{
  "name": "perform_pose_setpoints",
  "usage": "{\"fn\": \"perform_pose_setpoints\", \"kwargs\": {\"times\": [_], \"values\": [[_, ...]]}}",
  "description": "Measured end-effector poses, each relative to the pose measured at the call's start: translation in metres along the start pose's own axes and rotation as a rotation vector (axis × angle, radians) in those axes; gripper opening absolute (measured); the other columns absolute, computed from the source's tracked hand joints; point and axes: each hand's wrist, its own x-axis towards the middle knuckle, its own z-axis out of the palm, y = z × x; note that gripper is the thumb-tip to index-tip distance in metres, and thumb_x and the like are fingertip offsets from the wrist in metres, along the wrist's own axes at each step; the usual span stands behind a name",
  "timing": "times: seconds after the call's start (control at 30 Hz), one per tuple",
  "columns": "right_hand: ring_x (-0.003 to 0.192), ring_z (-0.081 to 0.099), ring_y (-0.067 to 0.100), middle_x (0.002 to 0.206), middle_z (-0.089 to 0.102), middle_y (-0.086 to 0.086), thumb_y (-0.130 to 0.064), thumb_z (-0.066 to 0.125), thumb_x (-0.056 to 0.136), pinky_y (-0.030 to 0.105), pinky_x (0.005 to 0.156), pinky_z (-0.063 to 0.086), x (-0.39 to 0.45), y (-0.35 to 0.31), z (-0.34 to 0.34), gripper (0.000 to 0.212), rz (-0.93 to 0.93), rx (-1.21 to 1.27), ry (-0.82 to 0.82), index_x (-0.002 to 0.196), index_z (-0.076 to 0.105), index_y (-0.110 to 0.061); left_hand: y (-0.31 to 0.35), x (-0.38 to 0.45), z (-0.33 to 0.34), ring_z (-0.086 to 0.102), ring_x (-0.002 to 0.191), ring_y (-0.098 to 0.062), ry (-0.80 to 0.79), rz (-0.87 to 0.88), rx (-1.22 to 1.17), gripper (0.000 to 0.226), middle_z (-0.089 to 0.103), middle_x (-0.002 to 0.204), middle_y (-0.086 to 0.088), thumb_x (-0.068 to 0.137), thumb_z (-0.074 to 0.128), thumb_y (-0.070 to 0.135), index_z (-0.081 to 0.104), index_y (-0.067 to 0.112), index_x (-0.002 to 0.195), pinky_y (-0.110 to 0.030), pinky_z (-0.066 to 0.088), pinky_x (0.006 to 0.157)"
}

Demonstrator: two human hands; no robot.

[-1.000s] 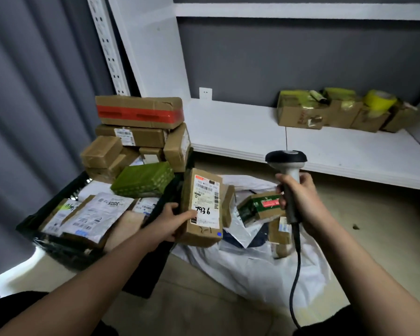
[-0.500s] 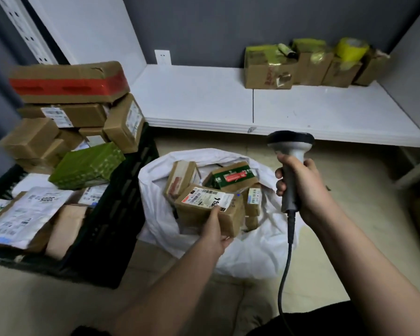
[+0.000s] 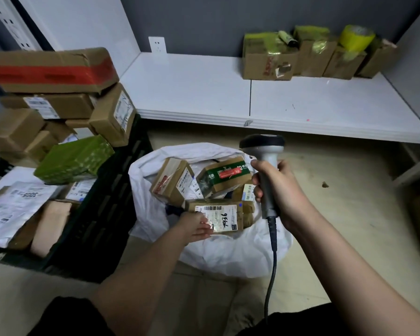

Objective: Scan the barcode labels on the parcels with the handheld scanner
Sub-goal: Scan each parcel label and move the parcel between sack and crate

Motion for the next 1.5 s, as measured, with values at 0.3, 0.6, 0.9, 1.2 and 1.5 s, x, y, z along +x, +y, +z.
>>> {"fn": "perform_pose_setpoints", "kwargs": {"times": [0.3, 0.6, 0.9, 1.2, 1.5], "values": [[0.038, 0.044, 0.012, 0.059, 0.053, 0.002, -0.019, 0.059, 0.095, 0.022, 0.038, 0.036, -0.022, 0.008, 0.046, 0.024, 0.02, -0.003, -0.086, 0.107, 0.039, -0.011, 0.007, -0.069, -0.081, 0.062, 0.066, -0.02, 0.046, 0.164, -0.086, 0.014, 0.064, 0.08, -0.01, 0.097, 0.05, 0.015, 0.06, 0.005, 0.092, -0.027, 0.053, 0.058], [0.037, 0.042, 0.01, 0.065, 0.047, 0.007, -0.009, 0.058, 0.094, 0.021, 0.037, 0.034, -0.059, 0.022, 0.153, 0.021, 0.0, -0.036, -0.22, 0.107, 0.041, -0.009, -0.012, -0.129, -0.253, 0.062, 0.069, -0.022, 0.495, 0.479, -0.058, 0.017, 0.064, 0.085, -0.009, 0.097, 0.053, 0.018, 0.063, 0.007, 0.105, -0.032, 0.053, 0.063], [0.038, 0.038, 0.015, 0.058, 0.047, 0.005, -0.009, 0.059, 0.094, 0.024, 0.039, 0.029, -0.072, 0.041, 0.243, 0.036, 0.005, -0.143, -0.322, 0.122, 0.041, 0.003, -0.038, -0.106, -0.386, 0.028, 0.138, -0.03, 0.944, 0.366, 0.742, 0.088, 0.03, 0.149, -0.012, 0.075, 0.067, 0.059, 0.028, 0.024, 0.146, -0.047, 0.029, 0.109], [0.042, 0.036, 0.016, 0.059, 0.046, 0.006, -0.008, 0.059, 0.094, 0.03, 0.046, 0.029, -0.066, 0.061, 0.266, 0.024, 0.052, -0.173, -0.316, 0.105, 0.039, -0.013, -0.019, -0.072, -0.402, 0.029, 0.137, -0.034, 0.873, 0.14, 0.626, 0.096, 0.027, 0.15, -0.016, 0.076, 0.062, 0.065, 0.022, 0.013, 0.146, -0.045, 0.028, 0.109], [0.039, 0.037, 0.016, 0.059, 0.047, 0.005, -0.008, 0.059, 0.094, 0.029, 0.046, 0.029, -0.064, 0.061, 0.263, 0.024, 0.042, -0.17, -0.291, 0.105, 0.039, -0.011, -0.013, -0.067, -0.413, 0.025, 0.138, -0.036, 0.919, 0.05, 0.475, 0.102, 0.021, 0.153, -0.02, 0.07, 0.074, 0.06, 0.028, 0.007, 0.145, -0.046, 0.022, 0.112]]}}
